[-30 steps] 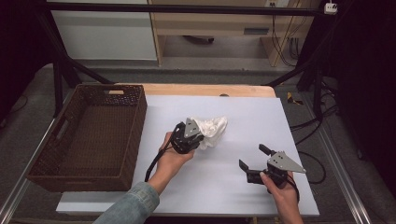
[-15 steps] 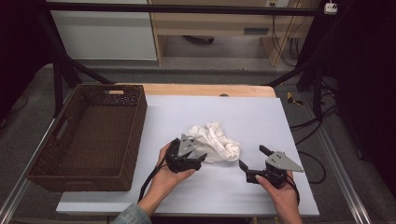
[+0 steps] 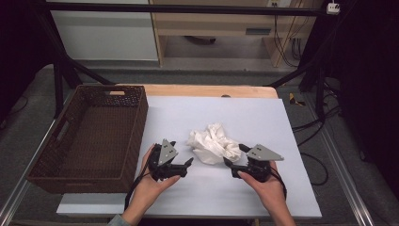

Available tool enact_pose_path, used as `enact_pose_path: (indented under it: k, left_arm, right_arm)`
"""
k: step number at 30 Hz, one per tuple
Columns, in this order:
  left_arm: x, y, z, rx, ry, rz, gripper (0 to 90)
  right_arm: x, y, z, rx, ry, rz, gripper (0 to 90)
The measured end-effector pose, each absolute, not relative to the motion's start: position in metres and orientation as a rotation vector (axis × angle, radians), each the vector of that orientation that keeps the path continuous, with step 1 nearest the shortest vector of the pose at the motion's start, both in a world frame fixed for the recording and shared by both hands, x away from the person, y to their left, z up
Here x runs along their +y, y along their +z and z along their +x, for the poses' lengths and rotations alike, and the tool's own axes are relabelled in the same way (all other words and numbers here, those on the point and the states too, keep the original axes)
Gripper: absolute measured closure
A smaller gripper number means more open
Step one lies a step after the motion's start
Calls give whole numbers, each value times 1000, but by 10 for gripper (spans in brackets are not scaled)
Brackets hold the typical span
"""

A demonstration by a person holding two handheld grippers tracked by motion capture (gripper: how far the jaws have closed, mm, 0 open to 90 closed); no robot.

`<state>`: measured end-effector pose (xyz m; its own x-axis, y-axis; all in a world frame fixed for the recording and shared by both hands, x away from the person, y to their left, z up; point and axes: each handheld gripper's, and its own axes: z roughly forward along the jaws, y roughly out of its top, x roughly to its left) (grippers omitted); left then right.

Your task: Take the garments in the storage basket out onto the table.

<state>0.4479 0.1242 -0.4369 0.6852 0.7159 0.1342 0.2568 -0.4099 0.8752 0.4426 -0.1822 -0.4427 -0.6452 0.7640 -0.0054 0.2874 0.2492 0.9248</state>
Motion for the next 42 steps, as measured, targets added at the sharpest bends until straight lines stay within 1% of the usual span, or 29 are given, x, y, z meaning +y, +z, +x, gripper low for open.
enact_pose_path:
  k: [4,8,10,13,21,23,28,42]
  left_arm:
    - [129,-438,447,781,624,1968,153]
    - [134,-438,445,802,625,1960,153]
    - [135,-439,444,812,622,1959,153]
    - [136,-440,443,824,621,1954,153]
    - [138,-439,440,850,618,1945,159]
    - [138,-440,439,855,615,1941,161]
    - [138,-440,439,856,616,1945,163]
    - [143,-439,440,869,636,1934,160]
  right_arm:
    - [-165,-447,456,2114,1362,967,273]
    - [-158,-450,459,2135,1343,1001,301]
    - [-156,-451,459,2141,1337,1002,337]
    - [-153,-453,460,2153,1321,1016,421]
    - [-146,-457,454,2199,1315,971,761]
    - [-145,-457,452,2204,1328,956,807]
    - [-140,-455,446,2222,1342,919,840]
    - [-126,-458,432,2296,1310,852,852]
